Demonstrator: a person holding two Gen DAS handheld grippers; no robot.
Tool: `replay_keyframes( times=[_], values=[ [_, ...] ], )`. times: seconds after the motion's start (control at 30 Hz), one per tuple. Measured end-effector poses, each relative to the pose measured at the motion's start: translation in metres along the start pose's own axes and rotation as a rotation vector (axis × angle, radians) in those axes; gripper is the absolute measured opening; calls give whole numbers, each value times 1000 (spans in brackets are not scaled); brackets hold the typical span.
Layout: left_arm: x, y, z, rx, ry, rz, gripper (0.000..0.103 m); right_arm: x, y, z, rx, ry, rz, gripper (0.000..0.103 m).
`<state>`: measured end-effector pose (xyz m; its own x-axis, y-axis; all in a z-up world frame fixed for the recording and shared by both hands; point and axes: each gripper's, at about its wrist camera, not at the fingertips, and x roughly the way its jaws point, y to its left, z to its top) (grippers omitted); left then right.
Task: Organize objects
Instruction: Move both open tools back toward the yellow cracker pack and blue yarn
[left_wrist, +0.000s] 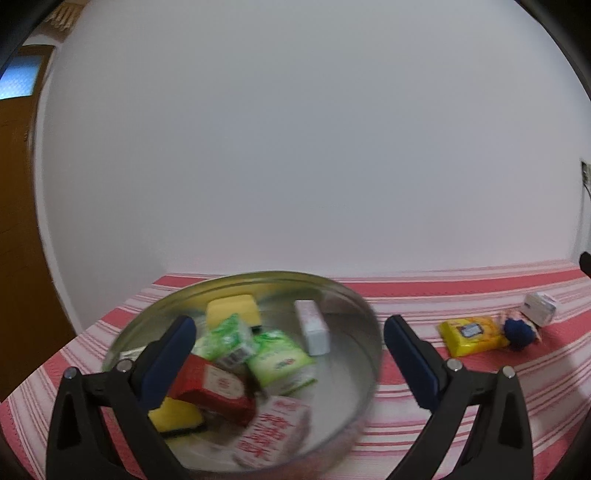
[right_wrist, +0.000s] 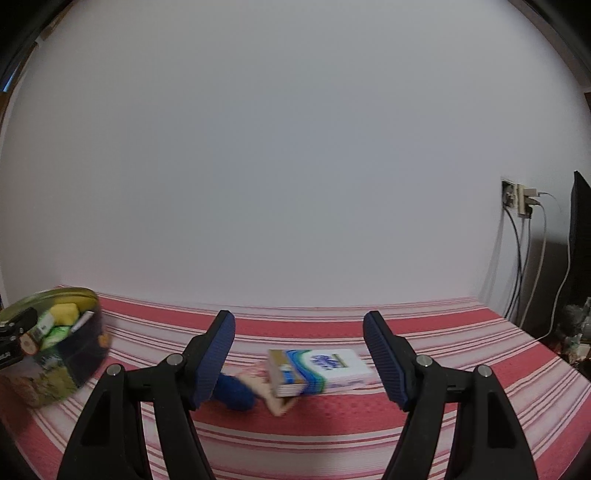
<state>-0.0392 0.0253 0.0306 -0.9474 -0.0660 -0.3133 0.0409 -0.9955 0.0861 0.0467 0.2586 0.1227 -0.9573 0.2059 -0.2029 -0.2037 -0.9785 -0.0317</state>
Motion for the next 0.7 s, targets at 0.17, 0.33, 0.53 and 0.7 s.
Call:
replay_keyframes(
  times=[0.17, 0.33, 0.53, 0.7],
  values=[
    [2, -32, 3, 44, 20, -89, 103, 12, -19, -2, 37, 22, -51, 74],
    [9, -70, 6, 109, 44, -151, 103, 22, -40, -1, 132, 54, -53, 74],
    [42, -120, 11, 218, 135, -163, 103, 27, -50, 4, 188, 73, -14, 74],
    [79, -154, 10, 256, 264, -224, 103, 34, -53, -5, 213, 101, -2, 74]
  ],
)
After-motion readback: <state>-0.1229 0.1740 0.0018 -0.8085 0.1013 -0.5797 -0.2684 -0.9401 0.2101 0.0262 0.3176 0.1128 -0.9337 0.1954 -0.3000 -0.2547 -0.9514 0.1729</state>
